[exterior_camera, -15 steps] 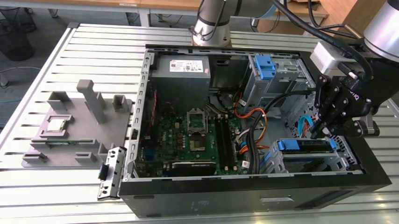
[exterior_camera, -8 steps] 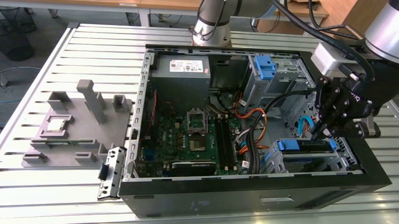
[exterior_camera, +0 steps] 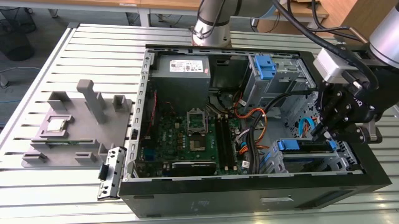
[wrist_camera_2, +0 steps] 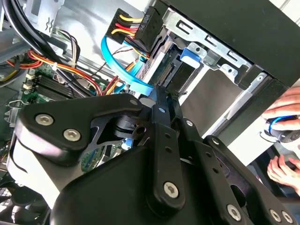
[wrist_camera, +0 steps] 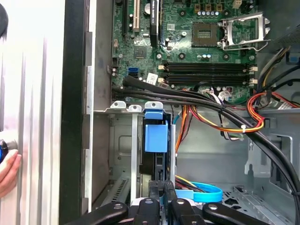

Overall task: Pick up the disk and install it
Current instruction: 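Insert the first disk wire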

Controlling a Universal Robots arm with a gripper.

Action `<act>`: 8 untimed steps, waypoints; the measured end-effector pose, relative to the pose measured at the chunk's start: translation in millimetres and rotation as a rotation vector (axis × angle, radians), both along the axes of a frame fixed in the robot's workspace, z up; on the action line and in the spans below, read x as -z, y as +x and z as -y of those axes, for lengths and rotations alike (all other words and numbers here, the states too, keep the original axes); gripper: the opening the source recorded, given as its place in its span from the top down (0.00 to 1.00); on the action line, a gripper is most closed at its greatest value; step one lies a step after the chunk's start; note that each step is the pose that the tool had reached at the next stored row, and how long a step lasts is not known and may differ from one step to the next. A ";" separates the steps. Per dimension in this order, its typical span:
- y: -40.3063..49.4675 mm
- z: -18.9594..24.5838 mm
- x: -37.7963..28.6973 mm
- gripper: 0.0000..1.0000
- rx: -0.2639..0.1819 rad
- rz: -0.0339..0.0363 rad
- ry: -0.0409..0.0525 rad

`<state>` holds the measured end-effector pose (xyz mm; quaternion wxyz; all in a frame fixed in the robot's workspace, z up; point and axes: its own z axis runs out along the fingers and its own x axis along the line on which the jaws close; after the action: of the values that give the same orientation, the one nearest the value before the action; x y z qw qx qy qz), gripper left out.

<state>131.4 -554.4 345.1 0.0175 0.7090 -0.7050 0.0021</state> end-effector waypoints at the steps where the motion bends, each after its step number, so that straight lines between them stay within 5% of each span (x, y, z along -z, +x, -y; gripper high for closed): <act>1: -0.1 1.1 -0.1 0.84 0.000 0.0006 0.0093; 4: -0.8 3.7 0.0 0.84 0.000 0.0030 0.0402; 8: -3.2 6.8 0.2 0.84 -0.001 0.0147 0.0539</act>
<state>128.1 -561.3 344.9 -0.0068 0.7097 -0.7044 -0.0116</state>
